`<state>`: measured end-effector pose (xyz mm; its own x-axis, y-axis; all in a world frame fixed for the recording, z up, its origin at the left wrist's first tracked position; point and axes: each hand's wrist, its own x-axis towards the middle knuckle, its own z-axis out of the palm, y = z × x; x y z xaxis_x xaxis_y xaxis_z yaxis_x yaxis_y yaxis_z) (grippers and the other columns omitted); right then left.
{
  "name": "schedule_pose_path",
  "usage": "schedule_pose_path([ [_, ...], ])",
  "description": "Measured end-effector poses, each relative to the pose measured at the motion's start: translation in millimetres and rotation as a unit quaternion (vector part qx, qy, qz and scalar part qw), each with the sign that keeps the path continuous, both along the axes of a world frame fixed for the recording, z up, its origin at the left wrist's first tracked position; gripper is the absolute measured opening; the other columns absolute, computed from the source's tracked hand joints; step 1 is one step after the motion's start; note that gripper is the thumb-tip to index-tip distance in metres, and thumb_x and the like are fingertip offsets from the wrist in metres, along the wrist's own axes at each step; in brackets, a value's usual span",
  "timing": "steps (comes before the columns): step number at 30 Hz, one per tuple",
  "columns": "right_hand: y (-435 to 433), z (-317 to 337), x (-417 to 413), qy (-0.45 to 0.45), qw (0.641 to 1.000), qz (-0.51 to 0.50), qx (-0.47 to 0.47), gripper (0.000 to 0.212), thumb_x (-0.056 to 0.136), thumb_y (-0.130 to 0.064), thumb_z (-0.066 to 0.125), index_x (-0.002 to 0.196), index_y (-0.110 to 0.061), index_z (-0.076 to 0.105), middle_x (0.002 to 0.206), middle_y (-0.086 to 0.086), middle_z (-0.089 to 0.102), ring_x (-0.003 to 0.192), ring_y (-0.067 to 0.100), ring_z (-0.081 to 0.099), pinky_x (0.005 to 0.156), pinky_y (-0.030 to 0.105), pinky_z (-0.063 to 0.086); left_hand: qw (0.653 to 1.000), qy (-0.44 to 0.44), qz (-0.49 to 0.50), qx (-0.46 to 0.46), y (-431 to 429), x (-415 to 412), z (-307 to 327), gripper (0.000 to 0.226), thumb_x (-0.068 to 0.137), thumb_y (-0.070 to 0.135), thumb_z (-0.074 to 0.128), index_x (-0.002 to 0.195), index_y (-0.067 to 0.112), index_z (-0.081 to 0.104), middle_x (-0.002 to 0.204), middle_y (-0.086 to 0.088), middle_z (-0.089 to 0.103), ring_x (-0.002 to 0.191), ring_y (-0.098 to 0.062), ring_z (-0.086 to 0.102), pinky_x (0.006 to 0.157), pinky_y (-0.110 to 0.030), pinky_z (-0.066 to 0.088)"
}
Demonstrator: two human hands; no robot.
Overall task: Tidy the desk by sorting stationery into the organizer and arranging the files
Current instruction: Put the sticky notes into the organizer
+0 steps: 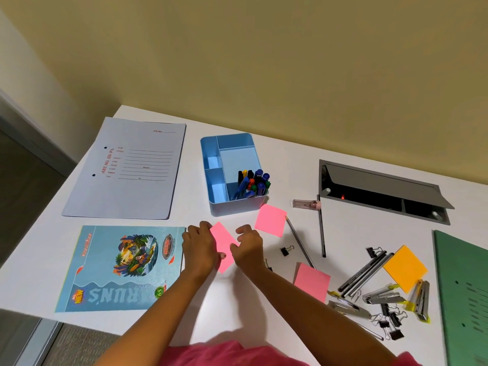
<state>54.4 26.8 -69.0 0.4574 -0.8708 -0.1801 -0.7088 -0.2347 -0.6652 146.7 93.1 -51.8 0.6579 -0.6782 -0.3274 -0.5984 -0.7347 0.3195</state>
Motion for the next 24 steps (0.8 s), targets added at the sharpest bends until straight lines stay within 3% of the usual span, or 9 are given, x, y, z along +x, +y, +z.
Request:
schedule_pose_path([
  [5,2,13,-6,0.02,0.997,0.03,0.067,0.047,0.064,-0.033,0.053,0.098,-0.002,0.064,0.091,0.017,0.064,0.088,0.029,0.054,0.079,0.032,0.038,0.986,0.123,0.034,-0.106,6,24,1,0.017,0.084,0.025,0.064,0.095,0.012,0.061,0.095,-0.013,0.062,0.093,-0.033,0.053,0.073,-0.033,0.035],
  [8,6,26,-13,-0.039,0.997,0.023,0.056,0.029,0.07,-0.028,0.057,0.08,0.0,0.061,0.075,0.016,0.06,0.068,0.024,0.046,0.063,0.03,0.034,0.942,0.245,0.09,-0.209,11,32,22,0.023,0.072,0.034,0.056,0.082,0.014,0.058,0.072,0.0,0.058,0.068,-0.017,0.053,0.055,-0.015,0.033],
  [10,8,41,-13,-0.085,0.996,0.019,0.005,0.018,0.075,-0.019,0.062,0.075,-0.002,0.058,0.067,0.014,0.057,0.061,0.024,0.046,0.057,0.033,0.036,0.929,0.256,0.111,-0.244,11,38,33,0.017,0.078,0.031,0.06,0.086,0.016,0.059,0.073,0.003,0.06,0.068,-0.014,0.055,0.058,-0.01,0.037],
  [12,7,63,-9,-0.14,0.988,0.008,-0.06,0.013,0.079,-0.013,0.066,0.076,-0.003,0.058,0.065,0.01,0.057,0.059,0.021,0.048,0.056,0.029,0.038,0.911,0.257,0.144,-0.289,9,44,41,0.01,0.086,0.018,0.064,0.095,0.02,0.06,0.084,0.003,0.064,0.075,-0.021,0.062,0.07,-0.023,0.05],
  [15,0,96,2,-0.212,0.959,0.016,-0.186,0.003,0.086,-0.002,0.063,0.089,-0.002,0.061,0.077,0.007,0.06,0.068,0.013,0.051,0.06,0.021,0.043,0.871,0.26,0.207,-0.361,0,49,52,0.024,0.089,0.01,0.062,0.11,0.021,0.059,0.101,0.004,0.064,0.08,-0.011,0.064,0.071,-0.026,0.056],
  [17,-11,107,16,-0.186,0.95,0.059,-0.244,0.014,0.09,-0.004,0.059,0.103,-0.001,0.063,0.093,0.011,0.064,0.082,0.014,0.053,0.07,0.019,0.043,0.859,0.257,0.225,-0.382,-6,50,59,0.027,0.091,0.008,0.058,0.116,0.017,0.059,0.105,0.004,0.063,0.079,-0.001,0.063,0.062,-0.012,0.053],
  [19,-20,111,33,-0.077,0.96,0.088,-0.255,0.032,0.085,-0.005,0.065,0.117,-0.006,0.061,0.105,0.006,0.065,0.091,0.014,0.057,0.073,0.02,0.047,0.856,0.253,0.227,-0.389,-11,51,61,0.027,0.094,0.008,0.054,0.118,0.017,0.059,0.108,0.002,0.064,0.081,-0.001,0.064,0.062,-0.009,0.051],
  [22,-28,111,55,-0.021,0.962,0.077,-0.262,0.055,0.073,-0.003,0.076,0.125,-0.007,0.058,0.097,0.007,0.065,0.082,0.018,0.063,0.066,0.022,0.051,0.86,0.248,0.224,-0.384,-18,49,61,0.028,0.094,0.007,0.052,0.117,0.021,0.06,0.114,0.0,0.066,0.092,-0.015,0.066,0.074,-0.021,0.054],
  [24,-30,115,65,0.004,0.944,0.101,-0.315,0.053,0.077,0.0,0.07,0.128,-0.005,0.055,0.09,0.009,0.063,0.077,0.018,0.062,0.062,0.023,0.05,0.863,0.247,0.222,-0.382,-22,48,62,0.031,0.094,0.005,0.048,0.119,0.019,0.06,0.115,0.0,0.066,0.096,-0.018,0.066,0.074,-0.02,0.053],
])
